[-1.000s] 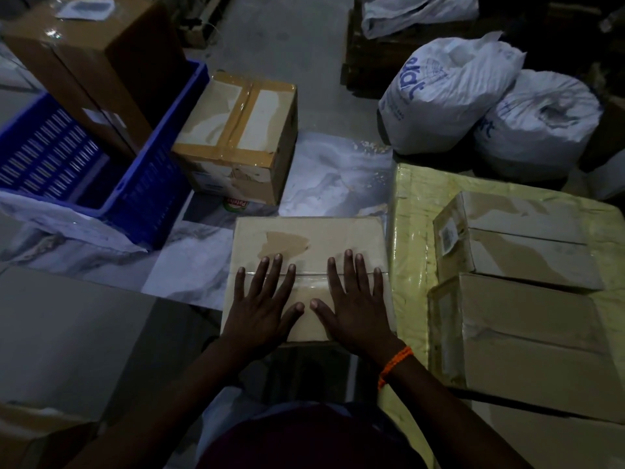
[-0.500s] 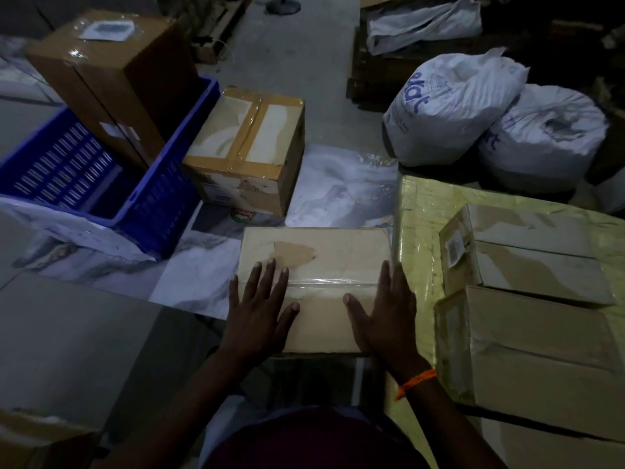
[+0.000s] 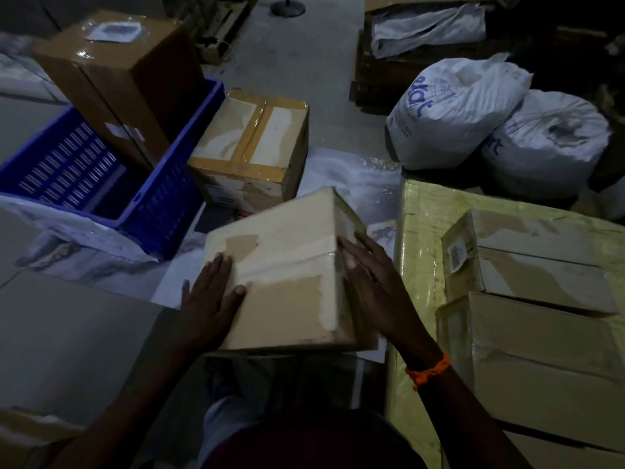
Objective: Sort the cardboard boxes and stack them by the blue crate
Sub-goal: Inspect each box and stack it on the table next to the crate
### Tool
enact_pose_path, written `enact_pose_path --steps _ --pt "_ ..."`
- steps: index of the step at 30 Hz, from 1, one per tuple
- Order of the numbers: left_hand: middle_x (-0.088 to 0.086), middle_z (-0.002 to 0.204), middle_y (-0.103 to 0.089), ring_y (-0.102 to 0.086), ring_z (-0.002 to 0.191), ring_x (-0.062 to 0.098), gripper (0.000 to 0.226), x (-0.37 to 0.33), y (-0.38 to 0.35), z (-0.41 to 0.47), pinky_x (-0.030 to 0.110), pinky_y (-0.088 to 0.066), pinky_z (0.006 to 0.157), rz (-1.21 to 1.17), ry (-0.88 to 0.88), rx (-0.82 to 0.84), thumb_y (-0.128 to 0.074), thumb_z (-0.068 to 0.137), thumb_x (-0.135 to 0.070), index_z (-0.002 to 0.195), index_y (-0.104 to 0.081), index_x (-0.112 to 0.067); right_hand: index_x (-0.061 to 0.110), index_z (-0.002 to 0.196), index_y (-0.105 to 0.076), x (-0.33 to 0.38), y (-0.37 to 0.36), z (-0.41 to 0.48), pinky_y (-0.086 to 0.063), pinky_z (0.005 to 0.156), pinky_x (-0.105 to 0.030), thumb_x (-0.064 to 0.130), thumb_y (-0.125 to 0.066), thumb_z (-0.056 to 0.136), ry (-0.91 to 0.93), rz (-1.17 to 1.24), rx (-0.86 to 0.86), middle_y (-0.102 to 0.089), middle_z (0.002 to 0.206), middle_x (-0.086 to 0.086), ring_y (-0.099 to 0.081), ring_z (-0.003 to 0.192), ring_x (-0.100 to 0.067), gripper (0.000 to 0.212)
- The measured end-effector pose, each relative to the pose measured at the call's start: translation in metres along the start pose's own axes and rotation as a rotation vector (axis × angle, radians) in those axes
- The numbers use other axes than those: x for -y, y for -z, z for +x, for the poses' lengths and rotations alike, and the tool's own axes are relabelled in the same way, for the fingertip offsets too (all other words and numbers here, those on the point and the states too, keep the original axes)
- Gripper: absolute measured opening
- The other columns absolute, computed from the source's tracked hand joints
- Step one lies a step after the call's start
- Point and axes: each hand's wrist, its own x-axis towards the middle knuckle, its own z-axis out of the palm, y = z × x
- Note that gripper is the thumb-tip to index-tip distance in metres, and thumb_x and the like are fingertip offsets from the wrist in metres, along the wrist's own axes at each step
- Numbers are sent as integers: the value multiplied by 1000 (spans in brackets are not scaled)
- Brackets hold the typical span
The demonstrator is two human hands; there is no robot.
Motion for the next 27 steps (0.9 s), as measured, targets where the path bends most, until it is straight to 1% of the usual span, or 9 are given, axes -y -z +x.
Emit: enact_pose_path --steps 3,5,8,11,15,19,22,25,27 --pt "-14 170 0 -5 156 8 101 -20 31 -15 49 -8 128 -251 -6 66 -12 73 -100 158 -5 -45 38 146 -54 17 -12 24 -24 124 -35 53 -59 99 147 -115 62 -27 166 7 -18 153 -10 50" --pt "-24 168 -3 -8 155 4 85 -49 45 -35 47 -14 126 -388 -189 67 -26 82 -93 157 -7 -56 34 150 -48 30 -19 44 -19 127 -44 70 -68 83 155 -179 70 -23 169 0 -12 157 -17 79" --pt "-24 168 -4 -9 155 2 101 -77 56 -54 39 -19 121 -402 -329 16 -41 80 -90 161 -4 -42 30 164 -19 50 -23 76 -3 125 -42 81 -73 63 130 -269 183 -2 174 -2 6 159 -21 125" --pt "-25 167 -7 -13 154 2 116 -75 68 -58 44 -25 121 -350 -329 -70 -53 73 -91 163 -6 -35 27 165 -7 61 -29 111 -14 127 -55 83 -77 61 168 -341 318 -14 172 -3 -11 158 -27 138" --pt "-10 171 -10 -14 157 17 125 -59 77 -60 62 -28 119 -280 -409 -49 -77 70 -72 164 -6 -28 32 163 -14 58 -39 136 -49 100 -46 95 -68 58 198 -424 310 -45 141 -7 -45 126 -26 134" --pt "-4 165 -33 -33 151 18 112 -44 74 -60 55 -38 116 -262 -451 -201 -78 73 -69 160 -29 -18 38 162 -15 44 -44 134 -51 74 -37 96 -58 68 213 -493 233 -49 111 -3 -51 100 -23 119" --pt "4 152 -51 -48 142 19 96 -39 73 -56 44 -44 113 -283 -500 -363 -75 75 -67 148 -48 -11 38 155 -36 39 -32 124 -48 56 -34 90 -59 77 196 -373 183 -61 85 -4 -62 77 -20 96" --pt "1 149 -54 -52 136 20 89 -40 69 -47 38 -47 106 -314 -406 -456 -64 81 -75 147 -47 -17 36 123 -61 38 -5 105 -55 67 -45 79 -62 85 239 -252 108 -69 83 -3 -67 77 -16 57" --pt "-11 153 -46 -46 140 14 85 -42 64 -35 29 -42 109 -428 -323 -473 -52 88 -77 152 -38 -23 32 114 -66 36 13 93 -57 77 -46 77 -63 86 196 -186 57 -72 92 -2 -68 87 -17 53"
